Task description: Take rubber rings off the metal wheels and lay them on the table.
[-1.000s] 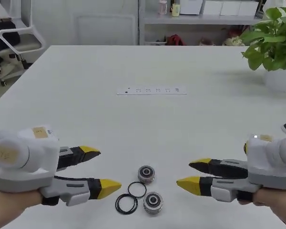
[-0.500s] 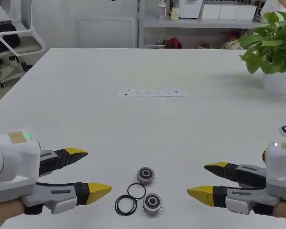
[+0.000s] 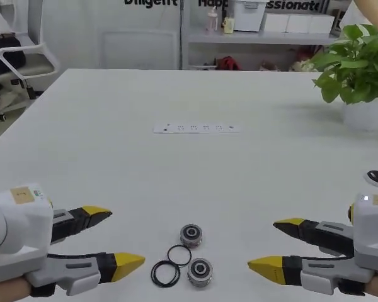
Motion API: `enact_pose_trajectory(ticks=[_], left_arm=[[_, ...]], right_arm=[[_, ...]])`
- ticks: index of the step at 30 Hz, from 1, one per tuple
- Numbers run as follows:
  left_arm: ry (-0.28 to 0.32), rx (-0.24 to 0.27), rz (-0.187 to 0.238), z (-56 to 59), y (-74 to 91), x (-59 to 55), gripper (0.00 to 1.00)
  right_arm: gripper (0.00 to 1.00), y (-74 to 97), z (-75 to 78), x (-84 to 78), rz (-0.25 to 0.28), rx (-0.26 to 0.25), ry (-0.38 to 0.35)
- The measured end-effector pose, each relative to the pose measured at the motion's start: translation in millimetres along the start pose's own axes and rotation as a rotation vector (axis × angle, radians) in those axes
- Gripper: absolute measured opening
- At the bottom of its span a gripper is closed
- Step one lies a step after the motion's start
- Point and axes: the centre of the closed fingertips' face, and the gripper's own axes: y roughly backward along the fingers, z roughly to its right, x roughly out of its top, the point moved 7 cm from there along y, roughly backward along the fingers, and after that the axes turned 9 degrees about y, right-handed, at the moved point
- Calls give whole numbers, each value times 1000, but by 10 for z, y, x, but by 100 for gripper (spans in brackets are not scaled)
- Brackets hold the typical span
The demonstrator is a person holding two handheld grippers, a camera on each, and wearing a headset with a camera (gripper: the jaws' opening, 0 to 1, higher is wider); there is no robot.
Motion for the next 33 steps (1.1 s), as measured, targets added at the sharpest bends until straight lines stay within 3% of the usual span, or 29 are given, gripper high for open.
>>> enact_pose_trajectory(ticks=[33], left_arm=[[14,12,-14,-37,2,-51,62]], right_arm=[[61,1,-32,-41,-3,-6,-5]])
